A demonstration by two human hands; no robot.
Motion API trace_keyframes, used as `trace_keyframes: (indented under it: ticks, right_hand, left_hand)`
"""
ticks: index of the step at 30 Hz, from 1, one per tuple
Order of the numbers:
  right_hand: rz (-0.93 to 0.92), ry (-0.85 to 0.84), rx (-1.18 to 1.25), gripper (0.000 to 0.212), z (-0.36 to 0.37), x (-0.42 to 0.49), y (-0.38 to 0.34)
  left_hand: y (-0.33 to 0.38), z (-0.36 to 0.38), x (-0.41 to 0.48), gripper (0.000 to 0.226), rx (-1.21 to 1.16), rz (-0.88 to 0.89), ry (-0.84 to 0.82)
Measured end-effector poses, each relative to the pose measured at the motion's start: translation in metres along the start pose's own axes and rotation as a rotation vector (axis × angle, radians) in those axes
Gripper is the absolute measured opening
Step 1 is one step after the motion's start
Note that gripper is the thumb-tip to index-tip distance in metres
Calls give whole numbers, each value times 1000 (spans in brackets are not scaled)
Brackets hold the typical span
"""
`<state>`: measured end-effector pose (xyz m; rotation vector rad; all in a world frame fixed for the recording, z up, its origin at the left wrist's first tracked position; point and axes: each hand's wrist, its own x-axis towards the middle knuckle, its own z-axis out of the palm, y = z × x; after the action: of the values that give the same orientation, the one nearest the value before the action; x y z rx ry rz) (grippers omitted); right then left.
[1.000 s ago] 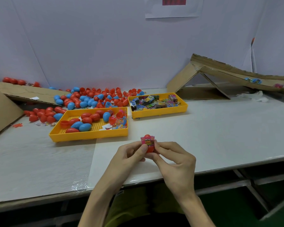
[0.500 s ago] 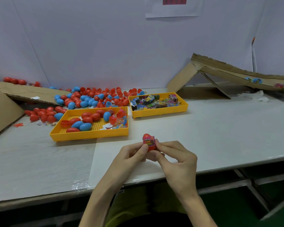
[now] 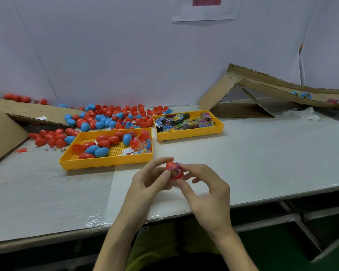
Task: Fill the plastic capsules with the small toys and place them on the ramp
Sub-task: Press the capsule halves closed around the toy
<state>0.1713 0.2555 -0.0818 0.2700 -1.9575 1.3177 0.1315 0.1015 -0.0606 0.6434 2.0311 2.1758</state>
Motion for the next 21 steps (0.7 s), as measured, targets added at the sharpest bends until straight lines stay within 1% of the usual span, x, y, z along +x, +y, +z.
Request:
trace_keyframes:
  ticks: [3,7,11,13,15,18,21]
  right_hand:
    - [110,7,52,29,-2,1,-2]
    - [149,-45,75,27,-3,1,-4]
    - [110,-78,86,25,-4,2,-4]
    - [64,-89,84,33,-6,3,-3]
    - [11,-123,84,39,-7,3,-1]
    - [-35,-139,77,37,-5,3,0]
    - [-32,-127,91,36,-3,2,1]
  left_hand:
    - [1,-1,0,33,-24,-32,-9]
    - [-1,-2,0,30,27,-23,-28]
    - [0,1,0,30,-10,-33,13]
    - [0,1,1,33,-34,-59,36]
    - [-2,0,2,31,-64,-68,27]
    - [-2,-1,2,32,-100,-71,26]
    - [1,0,2,34,-113,-72,19]
